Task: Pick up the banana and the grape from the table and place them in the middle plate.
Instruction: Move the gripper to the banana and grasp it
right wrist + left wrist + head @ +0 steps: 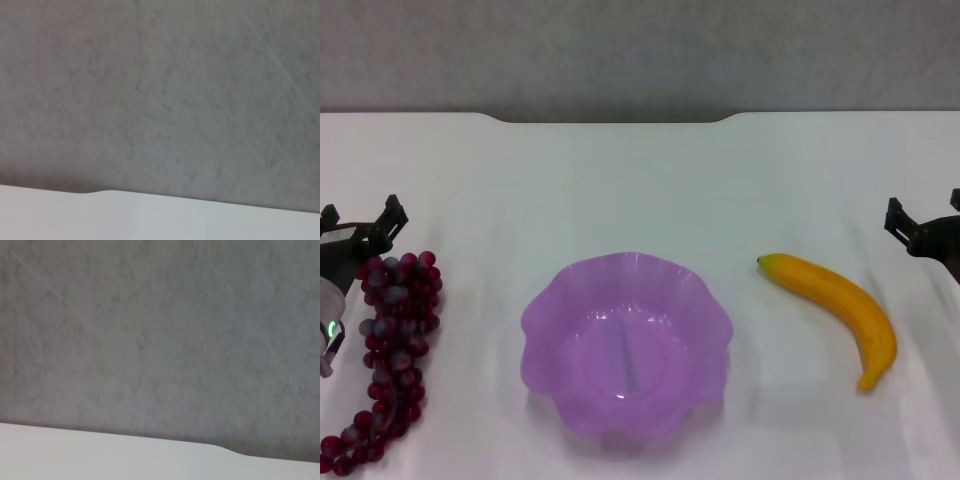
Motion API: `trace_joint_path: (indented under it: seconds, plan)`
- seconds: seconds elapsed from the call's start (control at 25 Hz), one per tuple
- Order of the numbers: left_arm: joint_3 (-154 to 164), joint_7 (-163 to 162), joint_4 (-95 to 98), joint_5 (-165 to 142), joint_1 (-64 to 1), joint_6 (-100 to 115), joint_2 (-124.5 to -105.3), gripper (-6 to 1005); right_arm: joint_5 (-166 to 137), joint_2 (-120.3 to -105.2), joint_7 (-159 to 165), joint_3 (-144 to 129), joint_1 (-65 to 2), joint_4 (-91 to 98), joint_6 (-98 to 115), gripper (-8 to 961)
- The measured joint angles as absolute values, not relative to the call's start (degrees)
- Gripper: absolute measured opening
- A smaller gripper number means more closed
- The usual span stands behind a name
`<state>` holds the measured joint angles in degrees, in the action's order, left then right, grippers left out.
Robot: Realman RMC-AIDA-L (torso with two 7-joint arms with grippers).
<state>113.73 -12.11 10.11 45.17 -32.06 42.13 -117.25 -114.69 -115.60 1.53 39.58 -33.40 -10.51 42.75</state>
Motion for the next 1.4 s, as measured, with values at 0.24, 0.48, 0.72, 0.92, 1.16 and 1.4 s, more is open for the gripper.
trace_joint_path:
  seconds: [0.24, 0.48, 0.72, 0.92, 1.16, 1.4]
  plan:
    - [113.9, -12.3, 10.2, 45.2, -32.1, 42.1, -117.32, 877, -114.5, -115.73, 1.4, 39.9, -33.1, -10.5, 43.1, 879]
    - [113.9, -12.4, 10.2, 45.2, -32.0, 42.1, -117.34, 877, -114.5, -115.83, 1.3, 40.0, -31.7, -10.9, 46.2, 879]
    - [113.9, -12.5, 9.8, 45.3, -31.6, 42.1, -117.31, 877, -115.1, -115.34, 1.3, 39.4, -31.2, -14.8, 45.6, 880]
    - [113.9, -12.4, 9.7, 45.3, -31.0, 42.1, -117.12, 877, -117.9, -112.99, 1.2, 41.1, -30.1, -22.0, 40.4, 880]
    - [113.9, -12.3, 9.6, 45.4, -30.8, 42.1, -117.03, 878, -125.5, -108.23, 1.2, 48.4, -26.9, -35.7, 27.0, 880]
    - [113.9, -12.3, 9.6, 45.3, -30.9, 42.1, -117.01, 878, -146.1, -108.31, 0.8, 68.6, -18.3, -56.7, 1.7, 880]
